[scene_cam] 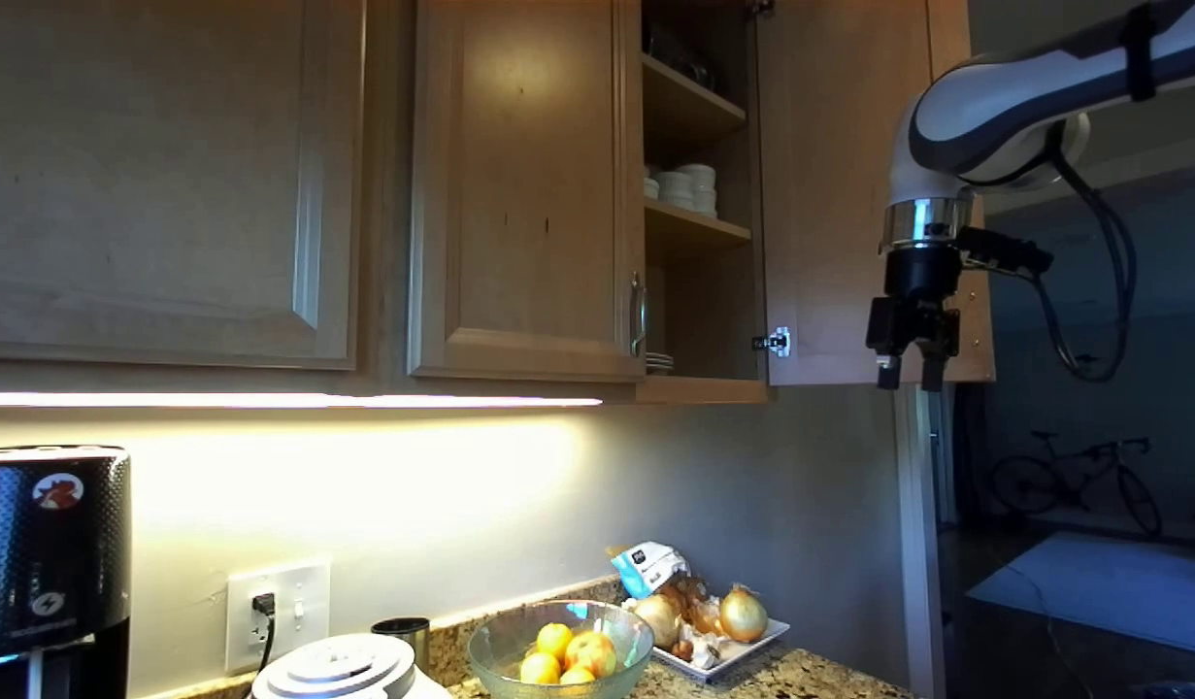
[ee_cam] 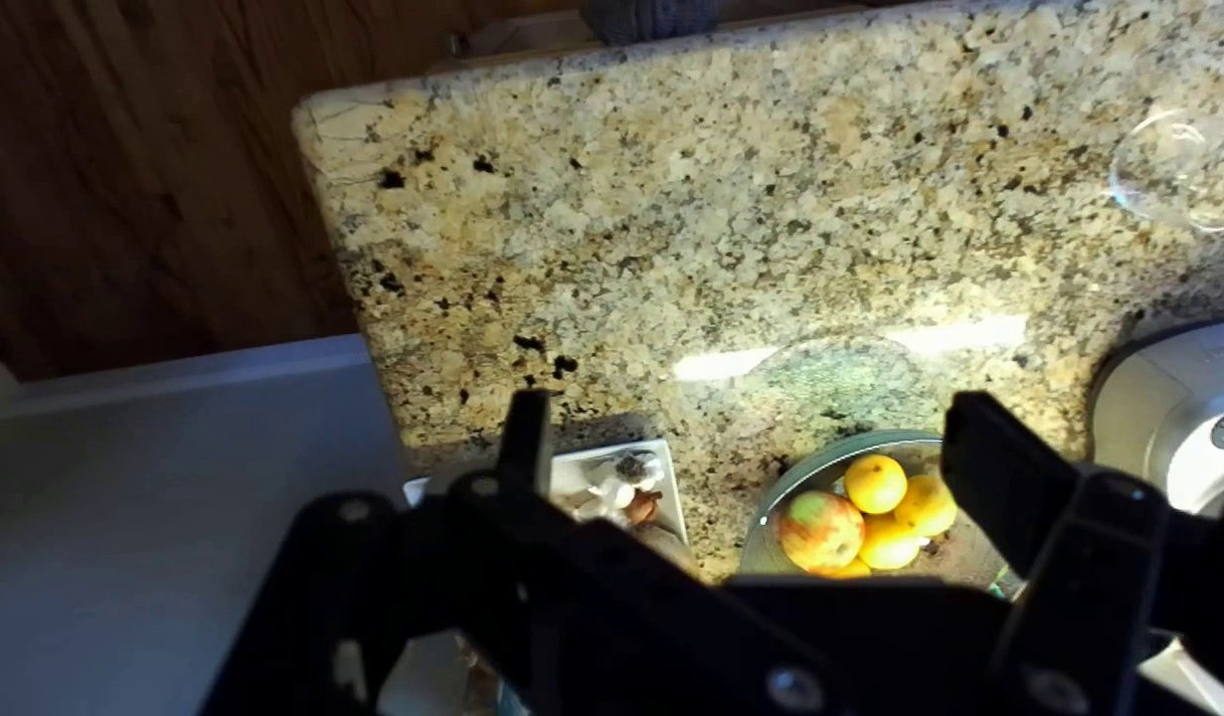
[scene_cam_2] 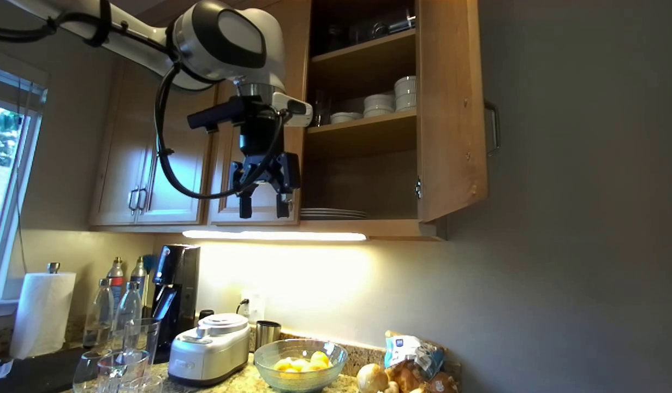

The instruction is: Close the doors of the cupboard

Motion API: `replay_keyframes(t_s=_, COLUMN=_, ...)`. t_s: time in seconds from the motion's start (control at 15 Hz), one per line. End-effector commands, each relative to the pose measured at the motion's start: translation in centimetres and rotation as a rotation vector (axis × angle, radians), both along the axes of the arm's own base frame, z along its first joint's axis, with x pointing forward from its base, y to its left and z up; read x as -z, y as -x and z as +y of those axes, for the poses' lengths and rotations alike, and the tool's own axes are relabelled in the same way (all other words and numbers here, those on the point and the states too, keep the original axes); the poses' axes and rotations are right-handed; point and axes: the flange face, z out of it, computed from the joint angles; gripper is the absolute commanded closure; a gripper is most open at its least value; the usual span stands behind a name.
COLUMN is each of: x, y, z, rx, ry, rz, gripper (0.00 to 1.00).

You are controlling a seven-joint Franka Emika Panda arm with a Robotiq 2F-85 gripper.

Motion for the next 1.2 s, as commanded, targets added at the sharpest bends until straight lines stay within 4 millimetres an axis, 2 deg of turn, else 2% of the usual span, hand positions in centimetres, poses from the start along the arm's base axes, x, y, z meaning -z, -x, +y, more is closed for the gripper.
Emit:
replay_keyframes(t_s=0.0, x=-1.2, y=1.8, z=-4.2, rx=0.026, ry=0.084, rz=-0.026, gripper=0.00)
replay_keyframes(t_s=0.47, x=-4.5, y=5.1, z=-12.4, rx=0.042, ry=0.256, rz=-0.220, gripper=0.00)
replay_keyframes(t_s=0.73, x=-5.8, y=6.6, z=-16.3, rx=0.092, ry=0.270, rz=-0.274, gripper=0.00)
replay_keyframes(t_s=1.07, x=-7.7, y=8.7, z=-19.6, rx=0.164, ry=0.332, rz=-0.304, gripper=0.00)
replay_keyframes(t_s=1.13, x=-7.7, y=8.3, z=-19.9, rx=0.170, ry=0.327, rz=-0.293, gripper=0.00)
